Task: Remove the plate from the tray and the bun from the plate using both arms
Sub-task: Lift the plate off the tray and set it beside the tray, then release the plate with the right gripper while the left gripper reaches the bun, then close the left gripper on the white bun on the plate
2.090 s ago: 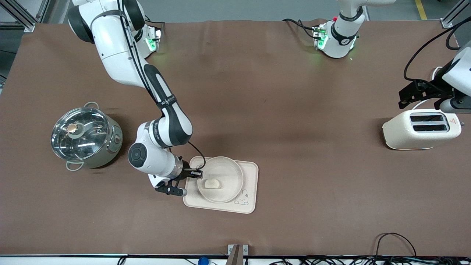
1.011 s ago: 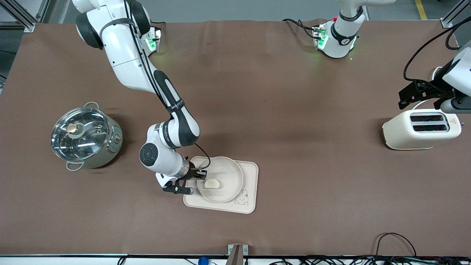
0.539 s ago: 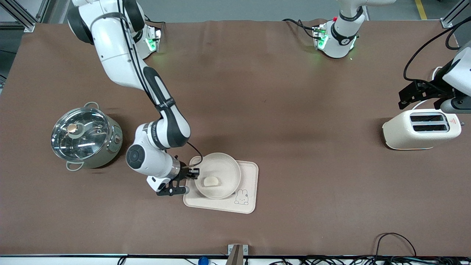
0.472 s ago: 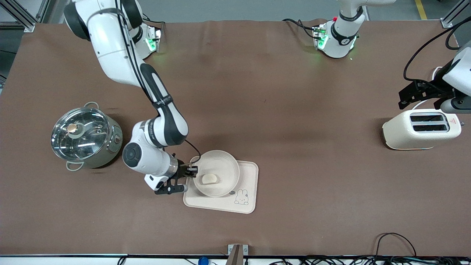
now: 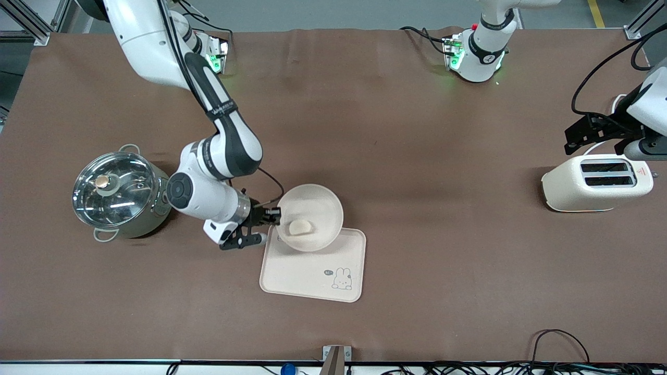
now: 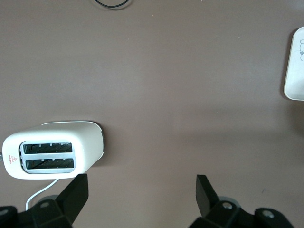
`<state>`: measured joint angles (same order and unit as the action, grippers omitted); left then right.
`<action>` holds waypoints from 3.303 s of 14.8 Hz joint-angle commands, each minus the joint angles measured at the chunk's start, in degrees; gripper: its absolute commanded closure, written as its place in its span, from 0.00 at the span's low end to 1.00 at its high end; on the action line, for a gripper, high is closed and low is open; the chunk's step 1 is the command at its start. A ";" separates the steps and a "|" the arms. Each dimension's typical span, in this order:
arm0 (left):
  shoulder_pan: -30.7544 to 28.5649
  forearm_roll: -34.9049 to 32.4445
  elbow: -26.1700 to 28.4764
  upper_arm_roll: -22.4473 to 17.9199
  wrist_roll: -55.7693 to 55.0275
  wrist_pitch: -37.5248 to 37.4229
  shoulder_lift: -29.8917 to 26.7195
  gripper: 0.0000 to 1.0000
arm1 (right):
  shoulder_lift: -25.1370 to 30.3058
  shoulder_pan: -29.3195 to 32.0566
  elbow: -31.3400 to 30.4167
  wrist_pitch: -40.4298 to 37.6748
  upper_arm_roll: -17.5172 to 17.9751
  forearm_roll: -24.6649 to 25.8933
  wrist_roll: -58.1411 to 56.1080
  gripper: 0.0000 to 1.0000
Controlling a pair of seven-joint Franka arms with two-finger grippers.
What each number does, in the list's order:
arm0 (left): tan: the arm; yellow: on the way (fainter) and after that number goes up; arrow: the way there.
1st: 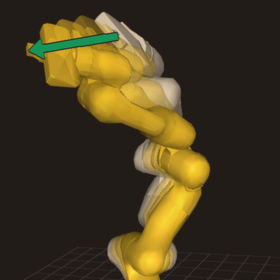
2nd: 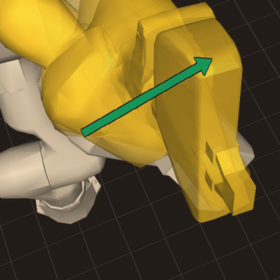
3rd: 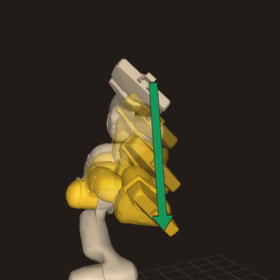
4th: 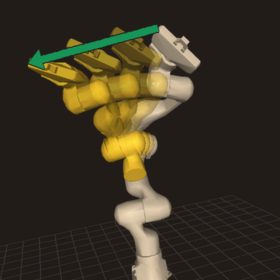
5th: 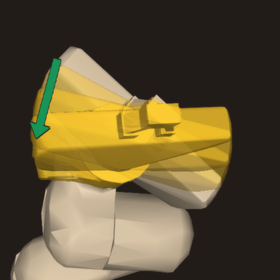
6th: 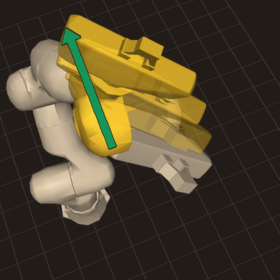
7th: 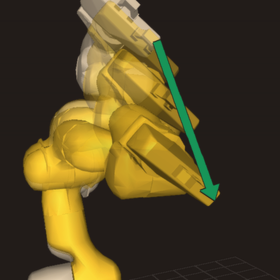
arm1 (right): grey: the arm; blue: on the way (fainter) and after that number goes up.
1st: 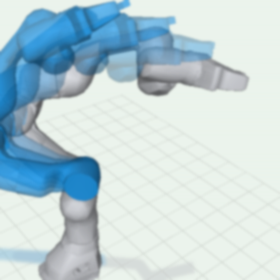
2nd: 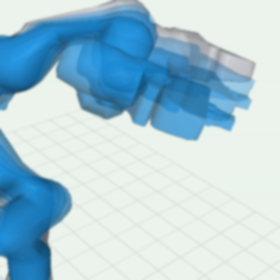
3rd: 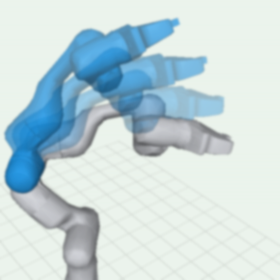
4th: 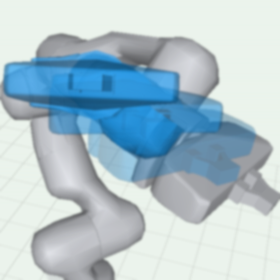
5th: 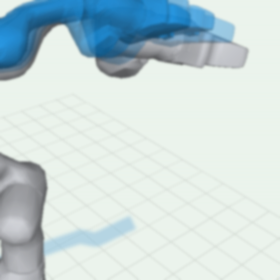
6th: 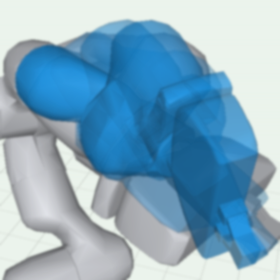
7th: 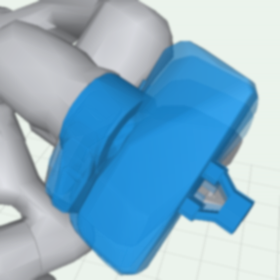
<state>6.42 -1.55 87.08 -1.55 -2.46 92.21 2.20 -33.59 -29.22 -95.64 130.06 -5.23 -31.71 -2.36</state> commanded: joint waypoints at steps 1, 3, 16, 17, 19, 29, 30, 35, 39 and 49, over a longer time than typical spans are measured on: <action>0.08 -0.64 -1.21 0.06 -0.71 -1.07 0.44 0.00 | 7.13 -3.28 -13.48 5.87 0.40 -1.69 -1.77 1.00; 0.17 -0.91 -1.21 0.15 -0.71 -1.07 0.44 0.00 | 7.40 -6.44 -19.99 14.48 0.57 -1.95 -1.60 1.00; 2.62 8.15 -0.59 11.29 -22.03 3.23 5.25 0.00 | 9.85 -6.03 -22.14 13.57 0.22 -9.25 -1.07 0.00; 3.67 7.97 -0.68 13.57 -24.85 5.59 7.28 0.00 | 11.16 -4.72 -21.26 10.68 -0.21 -9.25 -1.07 0.00; 7.44 7.01 -0.60 15.79 -30.04 10.95 11.58 0.00 | 13.80 -0.68 -19.68 1.91 -1.44 -8.46 -1.68 0.00; 29.95 -13.18 -0.60 15.79 -65.28 38.56 34.96 0.00 | 25.31 22.26 -0.16 -42.15 -3.12 17.63 -5.18 0.00; 31.18 -15.91 -0.68 15.79 -69.31 40.92 37.33 0.00 | 27.59 24.37 -0.33 -43.91 -3.03 19.64 -7.11 0.00; 32.95 -19.45 -0.77 15.79 -76.64 49.90 43.15 0.00 | 38.15 28.95 -0.33 -48.14 -3.21 29.15 -8.01 0.00; 33.30 -19.54 -0.77 15.44 -77.70 52.72 45.26 0.03 | 42.72 28.17 -0.60 -47.01 -1.63 33.36 -7.66 0.00; 34.36 -19.63 -0.68 15.18 -81.39 55.80 46.32 0.99 | 42.20 25.97 0.37 -46.48 -1.01 33.82 -1.86 0.00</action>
<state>40.17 -19.83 87.42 14.19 -81.52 146.83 47.47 7.99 -3.25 -94.37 83.68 -6.24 1.17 -5.02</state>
